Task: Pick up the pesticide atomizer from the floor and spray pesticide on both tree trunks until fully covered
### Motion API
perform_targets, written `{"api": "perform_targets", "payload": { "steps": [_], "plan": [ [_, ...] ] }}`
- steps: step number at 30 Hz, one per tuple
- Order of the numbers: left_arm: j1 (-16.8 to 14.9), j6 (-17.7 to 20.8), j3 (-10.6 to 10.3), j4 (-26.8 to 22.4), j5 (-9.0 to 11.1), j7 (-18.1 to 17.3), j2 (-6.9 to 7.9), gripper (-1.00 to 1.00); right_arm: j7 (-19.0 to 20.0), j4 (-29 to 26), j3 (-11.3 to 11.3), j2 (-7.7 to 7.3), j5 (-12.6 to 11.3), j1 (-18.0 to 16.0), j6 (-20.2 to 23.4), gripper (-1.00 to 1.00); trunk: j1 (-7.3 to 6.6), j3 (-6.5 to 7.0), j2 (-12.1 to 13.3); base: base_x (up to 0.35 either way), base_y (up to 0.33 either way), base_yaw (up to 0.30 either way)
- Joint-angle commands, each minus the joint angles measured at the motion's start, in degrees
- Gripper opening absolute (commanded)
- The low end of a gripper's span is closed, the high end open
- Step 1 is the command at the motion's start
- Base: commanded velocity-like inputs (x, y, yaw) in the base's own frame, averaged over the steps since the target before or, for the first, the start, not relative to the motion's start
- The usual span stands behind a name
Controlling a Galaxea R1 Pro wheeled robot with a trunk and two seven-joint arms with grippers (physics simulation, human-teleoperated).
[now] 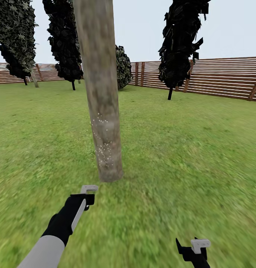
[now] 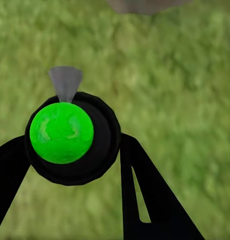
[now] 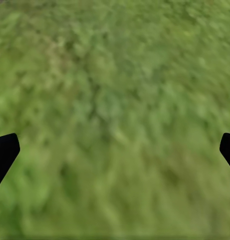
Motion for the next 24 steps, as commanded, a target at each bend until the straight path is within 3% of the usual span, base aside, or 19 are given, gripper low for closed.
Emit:
{"api": "perform_targets", "payload": {
  "steps": [1,13,18,24],
  "plan": [
    [0.0,-0.06,-0.04,0.05,-0.1,0.02,-0.07,-1.0,0.0,0.0,0.0,-0.02,0.0,0.0,0.0,1.0,0.0,0.0,0.0,0.0,0.0,0.0],
    [0.01,-0.25,0.1,0.18,-0.15,0.08,-0.23,-1.0,0.0,0.07,-0.03,-0.06,0.0,0.0,0.0,1.0,0.0,0.0,0.0,0.079,-0.196,0.0],
    [-0.4,-2.29,-0.07,1.51,-0.19,0.07,-0.55,-1.0,0.08,0.09,0.0,0.0,0.0,0.0,0.0,1.0,0.0,0.0,0.0,0.156,-0.261,0.0],
    [-0.81,-2.31,0.37,1.94,1.19,6.27,-0.65,-1.0,0.17,0.09,0.0,0.03,0.0,0.0,0.0,1.0,0.0,0.0,0.0,0.164,-0.26,0.0]
  ]
}}
